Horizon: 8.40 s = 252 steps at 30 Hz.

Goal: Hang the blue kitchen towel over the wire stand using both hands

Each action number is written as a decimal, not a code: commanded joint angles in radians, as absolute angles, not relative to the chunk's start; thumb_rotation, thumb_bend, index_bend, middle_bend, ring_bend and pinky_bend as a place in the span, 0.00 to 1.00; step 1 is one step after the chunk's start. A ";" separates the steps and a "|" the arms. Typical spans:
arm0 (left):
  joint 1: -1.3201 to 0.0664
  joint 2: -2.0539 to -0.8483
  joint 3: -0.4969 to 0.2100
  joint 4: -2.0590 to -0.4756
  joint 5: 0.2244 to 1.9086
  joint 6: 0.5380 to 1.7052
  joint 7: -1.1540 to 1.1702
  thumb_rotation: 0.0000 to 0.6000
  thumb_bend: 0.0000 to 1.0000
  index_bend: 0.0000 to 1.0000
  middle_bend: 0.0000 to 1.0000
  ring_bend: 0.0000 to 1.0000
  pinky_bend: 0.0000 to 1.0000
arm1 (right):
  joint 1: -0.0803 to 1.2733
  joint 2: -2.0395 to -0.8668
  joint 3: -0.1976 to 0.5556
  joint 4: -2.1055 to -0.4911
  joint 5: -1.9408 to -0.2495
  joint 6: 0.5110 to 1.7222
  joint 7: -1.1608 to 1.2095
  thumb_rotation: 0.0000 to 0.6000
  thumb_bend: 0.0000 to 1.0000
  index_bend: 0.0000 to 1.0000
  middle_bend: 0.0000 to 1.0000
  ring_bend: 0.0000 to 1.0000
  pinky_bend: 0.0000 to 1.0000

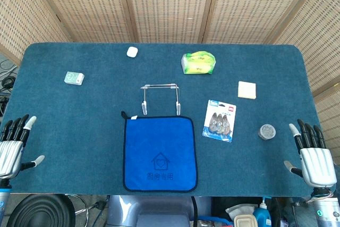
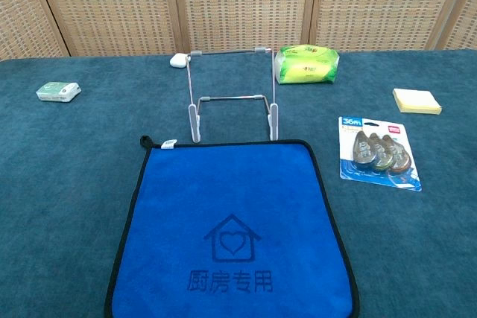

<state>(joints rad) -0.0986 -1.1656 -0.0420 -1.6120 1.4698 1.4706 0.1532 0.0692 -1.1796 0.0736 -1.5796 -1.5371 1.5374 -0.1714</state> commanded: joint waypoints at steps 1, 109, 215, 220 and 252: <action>-0.097 -1.164 -0.042 -1.612 1.472 1.473 0.149 1.00 0.00 0.00 0.00 0.00 0.00 | 0.071 -1.183 0.072 -1.577 -1.541 1.537 -0.174 1.00 0.00 0.00 0.00 0.00 0.00; -0.109 -1.145 -0.071 -1.599 1.411 1.447 0.102 1.00 0.00 0.00 0.00 0.00 0.00 | 0.687 -1.802 0.008 -1.100 -1.722 1.103 -0.222 1.00 0.52 0.37 0.10 0.00 0.04; -0.625 -2.035 0.209 -0.242 1.869 1.508 -0.406 1.00 0.23 0.16 0.00 0.00 0.00 | 0.683 -1.798 -0.002 -1.102 -1.702 1.181 -0.121 1.00 0.54 0.62 0.12 0.00 0.05; -0.626 -2.039 0.211 -0.245 1.861 1.511 -0.413 1.00 0.31 0.22 0.00 0.00 0.00 | 0.684 -1.796 -0.001 -1.102 -1.701 1.182 -0.121 1.00 0.54 0.62 0.12 0.00 0.05; -0.613 -2.047 0.173 -0.268 1.790 1.536 -0.434 1.00 0.40 0.70 0.00 0.00 0.00 | 0.678 -1.748 0.017 -1.171 -1.702 1.212 -0.150 1.00 0.54 0.62 0.12 0.00 0.05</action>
